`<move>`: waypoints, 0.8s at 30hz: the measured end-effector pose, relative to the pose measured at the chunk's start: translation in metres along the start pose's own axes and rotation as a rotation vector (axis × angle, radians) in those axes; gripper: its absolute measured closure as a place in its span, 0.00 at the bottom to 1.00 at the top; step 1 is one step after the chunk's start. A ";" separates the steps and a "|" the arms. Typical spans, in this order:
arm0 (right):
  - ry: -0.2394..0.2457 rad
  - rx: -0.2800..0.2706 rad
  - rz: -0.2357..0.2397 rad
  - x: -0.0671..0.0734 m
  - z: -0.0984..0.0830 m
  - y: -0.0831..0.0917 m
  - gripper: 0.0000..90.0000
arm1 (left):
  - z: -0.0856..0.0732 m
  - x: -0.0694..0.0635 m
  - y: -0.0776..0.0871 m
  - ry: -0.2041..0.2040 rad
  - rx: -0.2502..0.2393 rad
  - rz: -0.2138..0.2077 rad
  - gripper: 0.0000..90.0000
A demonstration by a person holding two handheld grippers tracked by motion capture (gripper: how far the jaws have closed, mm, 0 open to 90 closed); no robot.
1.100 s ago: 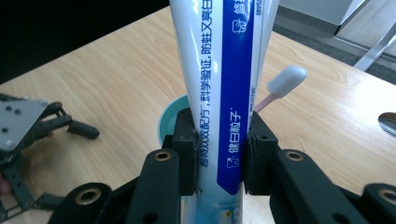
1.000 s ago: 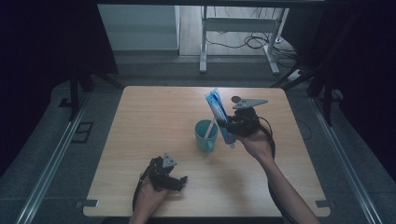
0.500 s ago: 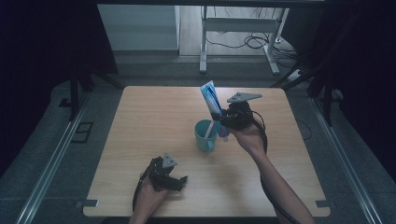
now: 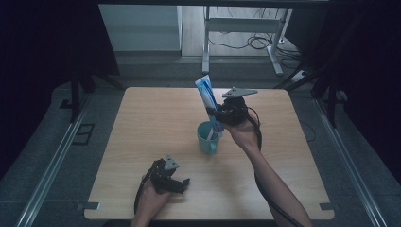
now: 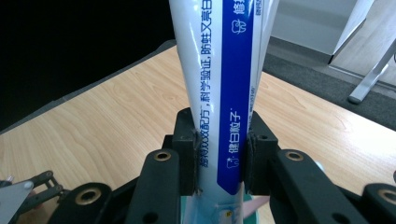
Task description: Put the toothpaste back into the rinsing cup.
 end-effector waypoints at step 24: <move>0.020 -0.020 -0.011 0.003 -0.022 -0.037 0.78 | 0.000 0.001 -0.001 0.006 0.008 0.004 0.01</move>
Point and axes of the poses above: each handheld gripper's, and its own axes: y roughly backward along the jaws, z roughly out of its top, x roughly to its left, the point moved 3 cm from there along -y, roughly forward along the jaws, and after that the axes turned 14 degrees about -y, right-handed, at the moved point
